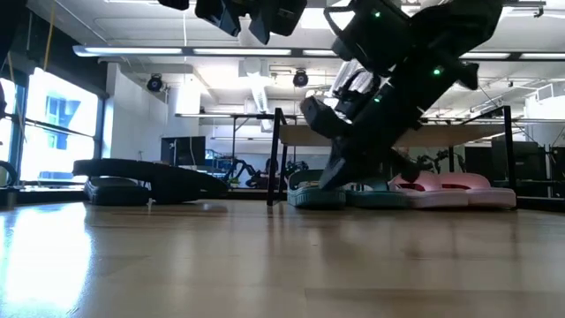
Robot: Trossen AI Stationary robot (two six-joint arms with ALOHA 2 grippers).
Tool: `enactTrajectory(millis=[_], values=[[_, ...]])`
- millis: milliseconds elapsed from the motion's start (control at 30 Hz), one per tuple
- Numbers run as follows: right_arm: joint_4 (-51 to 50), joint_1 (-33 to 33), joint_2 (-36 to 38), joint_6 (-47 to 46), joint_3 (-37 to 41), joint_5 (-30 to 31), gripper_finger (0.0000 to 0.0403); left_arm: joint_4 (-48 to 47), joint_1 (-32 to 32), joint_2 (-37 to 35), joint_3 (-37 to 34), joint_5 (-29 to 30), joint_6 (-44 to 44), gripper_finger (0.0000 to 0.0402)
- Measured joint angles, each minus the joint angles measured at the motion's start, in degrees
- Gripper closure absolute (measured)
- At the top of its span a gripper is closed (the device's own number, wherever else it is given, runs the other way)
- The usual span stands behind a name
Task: Pick and place slides into the shelf
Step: Put the green slide under the shelf
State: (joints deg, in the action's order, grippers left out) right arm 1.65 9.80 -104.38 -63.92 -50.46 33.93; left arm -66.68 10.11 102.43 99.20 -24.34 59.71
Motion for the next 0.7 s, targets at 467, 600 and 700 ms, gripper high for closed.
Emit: enactTrajectory(millis=[467, 600, 700], values=[[9.94, -3.54, -6.15, 1.69, -0.08, 0.01, 0.0403, 0.38, 0.00, -0.02, -0.02, 1.34, -0.46, 0.0250], [9.90, -4.55, -6.22, -0.43, -0.08, 0.96, 0.0403, 0.68, 0.00, -0.02, -0.02, 1.90, -0.61, 0.0250], [10.18, -5.26, -6.27, -0.57, -0.08, 2.06, 0.0403, 0.73, 0.00, -0.02, -0.02, 1.97, -1.07, 0.0250]])
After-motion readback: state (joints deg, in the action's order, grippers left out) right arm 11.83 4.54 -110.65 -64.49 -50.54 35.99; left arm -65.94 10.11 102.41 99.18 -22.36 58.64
